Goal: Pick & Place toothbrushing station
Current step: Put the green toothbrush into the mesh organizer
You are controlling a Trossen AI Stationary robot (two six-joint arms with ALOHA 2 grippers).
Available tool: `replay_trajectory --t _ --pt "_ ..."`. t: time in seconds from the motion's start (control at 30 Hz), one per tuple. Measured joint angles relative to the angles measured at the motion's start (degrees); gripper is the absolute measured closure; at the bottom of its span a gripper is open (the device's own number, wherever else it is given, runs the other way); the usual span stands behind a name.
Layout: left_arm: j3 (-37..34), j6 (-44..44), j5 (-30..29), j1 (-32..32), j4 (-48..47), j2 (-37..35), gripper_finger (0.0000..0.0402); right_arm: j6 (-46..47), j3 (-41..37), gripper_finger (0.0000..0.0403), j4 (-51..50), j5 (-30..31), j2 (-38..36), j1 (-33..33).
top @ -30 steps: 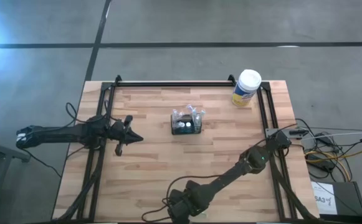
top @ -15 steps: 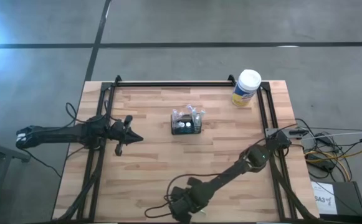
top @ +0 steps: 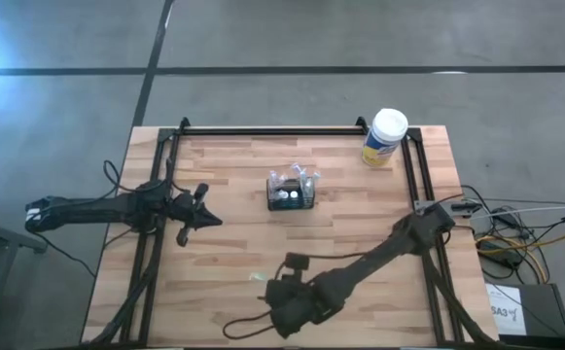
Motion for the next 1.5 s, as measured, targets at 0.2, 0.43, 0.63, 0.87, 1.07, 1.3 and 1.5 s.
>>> replay_trajectory --t 0.2,0.43,0.63,0.87,1.07,1.3,1.5 --pt "0.0 0.2 -0.1 0.0 0.4 0.0 0.0394 -12.8 -1.8 0.0384 3.3 9.6 -9.8 0.3" --pt "0.0 1.4 -0.2 0.0 0.9 0.0 0.0394 -28.5 -17.5 0.0384 19.1 8.5 -24.4 0.5" --pt "0.0 3.0 -0.2 0.0 1.0 0.0 0.0394 -39.8 -41.6 0.0385 42.7 4.8 -43.4 -0.6" --pt "0.0 5.1 -0.2 0.0 3.4 0.0 0.0394 -42.7 -72.5 0.0385 64.6 0.1 -64.1 -5.5" --pt "1.1 1.3 -2.9 0.0 6.0 0.7 0.0394 -42.5 -94.1 0.0384 83.6 -1.7 -73.8 -11.5" --pt "3.4 4.9 -6.0 0.0 10.6 5.8 0.0394 -41.4 -109.1 0.0384 109.1 -12.8 -72.8 -18.8" --pt "3.5 9.7 -7.2 0.0 19.0 10.5 0.0394 -39.7 -110.3 0.0383 118.7 -13.9 -62.5 -20.7"
